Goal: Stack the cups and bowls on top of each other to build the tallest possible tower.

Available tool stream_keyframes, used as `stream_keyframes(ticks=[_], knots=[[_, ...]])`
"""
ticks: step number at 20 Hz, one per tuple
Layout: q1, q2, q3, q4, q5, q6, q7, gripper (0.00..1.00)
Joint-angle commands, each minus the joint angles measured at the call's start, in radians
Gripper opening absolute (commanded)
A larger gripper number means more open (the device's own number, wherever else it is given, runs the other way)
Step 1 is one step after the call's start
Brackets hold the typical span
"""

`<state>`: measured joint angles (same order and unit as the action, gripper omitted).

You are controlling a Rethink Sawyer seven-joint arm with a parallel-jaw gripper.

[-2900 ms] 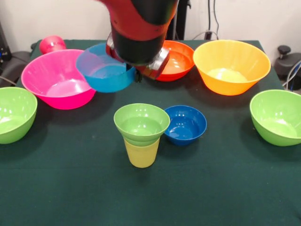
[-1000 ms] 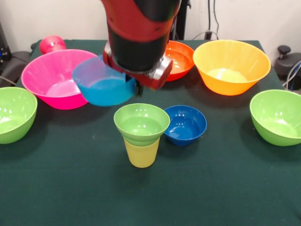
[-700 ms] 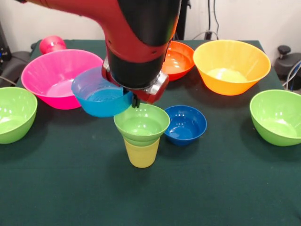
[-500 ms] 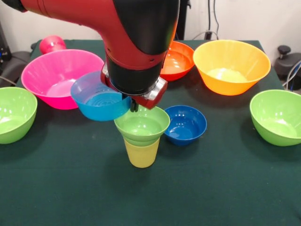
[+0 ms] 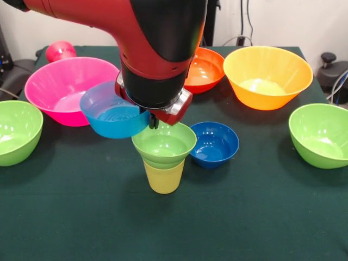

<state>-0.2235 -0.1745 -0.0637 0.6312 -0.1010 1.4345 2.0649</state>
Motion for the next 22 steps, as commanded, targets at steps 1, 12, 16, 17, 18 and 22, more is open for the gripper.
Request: stream_keyframes(ticks=[1, 12, 16, 17, 18, 22], knots=[[0.033, -0.032, 0.034, 0.062, 0.017, -0.065, 0.141, 0.0], [0.042, -0.03, 0.021, 0.076, 0.052, -0.099, 0.186, 0.0], [0.051, -0.023, 0.015, 0.073, 0.064, -0.111, 0.203, 0.0], [0.054, -0.021, 0.013, 0.071, 0.067, -0.113, 0.208, 0.0], [0.057, -0.019, 0.01, 0.069, 0.07, -0.115, 0.213, 0.0], [0.064, -0.003, -0.006, 0.047, 0.085, -0.104, 0.215, 0.0]])
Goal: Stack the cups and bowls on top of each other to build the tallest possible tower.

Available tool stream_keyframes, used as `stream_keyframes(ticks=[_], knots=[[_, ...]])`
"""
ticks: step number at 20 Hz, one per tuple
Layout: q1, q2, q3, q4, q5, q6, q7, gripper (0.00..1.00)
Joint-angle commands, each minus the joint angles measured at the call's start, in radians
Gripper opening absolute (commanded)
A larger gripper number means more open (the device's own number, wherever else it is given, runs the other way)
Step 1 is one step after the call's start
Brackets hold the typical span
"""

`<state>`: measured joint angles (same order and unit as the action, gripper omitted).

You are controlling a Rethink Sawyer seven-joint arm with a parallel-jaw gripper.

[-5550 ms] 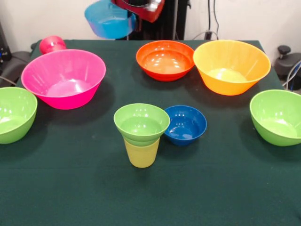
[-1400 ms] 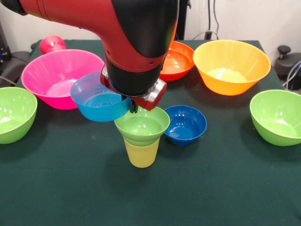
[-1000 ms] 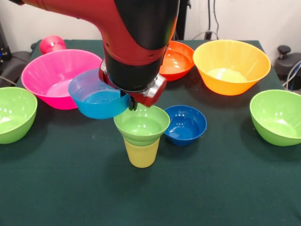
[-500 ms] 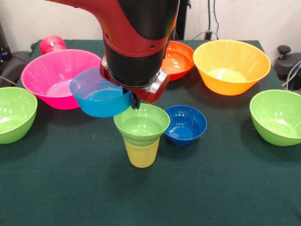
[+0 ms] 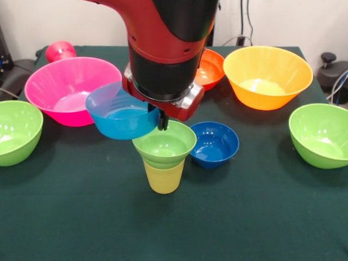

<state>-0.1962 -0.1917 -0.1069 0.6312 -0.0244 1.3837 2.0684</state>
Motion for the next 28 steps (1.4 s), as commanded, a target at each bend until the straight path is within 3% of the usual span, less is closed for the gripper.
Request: stream_keyframes(ticks=[1, 7, 17, 28], knots=[[0.038, 0.016, 0.033, 0.044, 0.012, -0.052, 0.212, 0.0], [0.033, 0.048, 0.012, -0.013, 0.027, -0.017, 0.214, 0.0], [0.049, 0.029, -0.018, 0.036, 0.054, -0.042, 0.235, 0.0], [0.058, 0.048, -0.035, 0.022, 0.103, -0.034, 0.265, 0.0]])
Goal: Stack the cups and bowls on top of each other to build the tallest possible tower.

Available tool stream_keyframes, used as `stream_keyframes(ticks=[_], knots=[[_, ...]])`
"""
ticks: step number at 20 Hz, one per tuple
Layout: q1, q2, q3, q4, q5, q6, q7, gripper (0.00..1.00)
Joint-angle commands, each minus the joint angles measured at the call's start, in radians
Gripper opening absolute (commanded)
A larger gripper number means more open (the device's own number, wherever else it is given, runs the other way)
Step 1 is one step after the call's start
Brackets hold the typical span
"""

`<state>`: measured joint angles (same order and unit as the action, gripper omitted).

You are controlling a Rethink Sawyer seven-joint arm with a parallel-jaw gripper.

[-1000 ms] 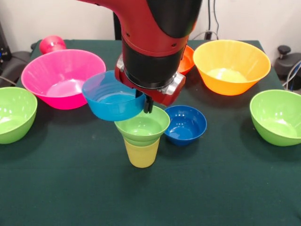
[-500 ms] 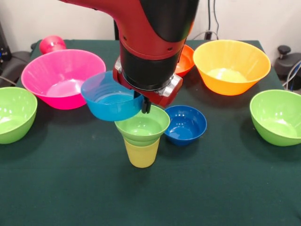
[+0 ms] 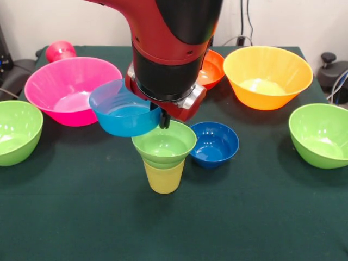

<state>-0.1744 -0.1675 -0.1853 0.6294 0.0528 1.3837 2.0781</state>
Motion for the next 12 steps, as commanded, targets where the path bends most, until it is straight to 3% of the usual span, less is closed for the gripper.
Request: stream_keyframes(ticks=[1, 12], knots=[[0.037, 0.026, 0.041, 0.021, 0.03, -0.033, 0.257, 0.0], [0.063, 0.062, 0.027, -0.026, 0.07, -0.02, 0.308, 0.0]])
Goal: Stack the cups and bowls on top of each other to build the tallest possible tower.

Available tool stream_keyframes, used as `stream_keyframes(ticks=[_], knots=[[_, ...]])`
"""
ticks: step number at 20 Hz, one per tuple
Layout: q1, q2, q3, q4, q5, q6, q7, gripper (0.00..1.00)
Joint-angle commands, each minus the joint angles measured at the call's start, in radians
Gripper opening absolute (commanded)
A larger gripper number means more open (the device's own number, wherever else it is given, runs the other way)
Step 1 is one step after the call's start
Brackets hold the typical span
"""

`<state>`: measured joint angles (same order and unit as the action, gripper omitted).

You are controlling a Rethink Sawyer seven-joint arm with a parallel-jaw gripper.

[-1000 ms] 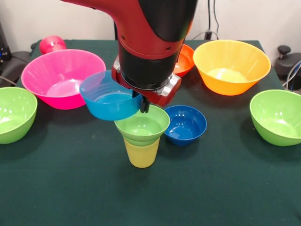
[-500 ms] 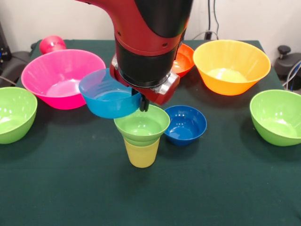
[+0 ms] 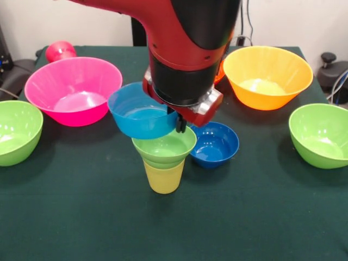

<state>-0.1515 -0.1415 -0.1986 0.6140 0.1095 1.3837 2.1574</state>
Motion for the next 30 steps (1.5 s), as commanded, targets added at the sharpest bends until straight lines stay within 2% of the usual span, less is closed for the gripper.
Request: stream_keyframes(ticks=[1, 13, 19, 30], knots=[[0.042, 0.038, 0.04, -0.014, 0.016, -0.02, 0.233, 0.0], [0.06, 0.096, 0.016, -0.113, 0.041, 0.014, 0.262, 0.0], [0.058, 0.099, 0.0, -0.122, 0.05, 0.024, 0.244, 0.0], [0.065, 0.077, -0.009, -0.072, 0.052, -0.005, 0.221, 0.0]])
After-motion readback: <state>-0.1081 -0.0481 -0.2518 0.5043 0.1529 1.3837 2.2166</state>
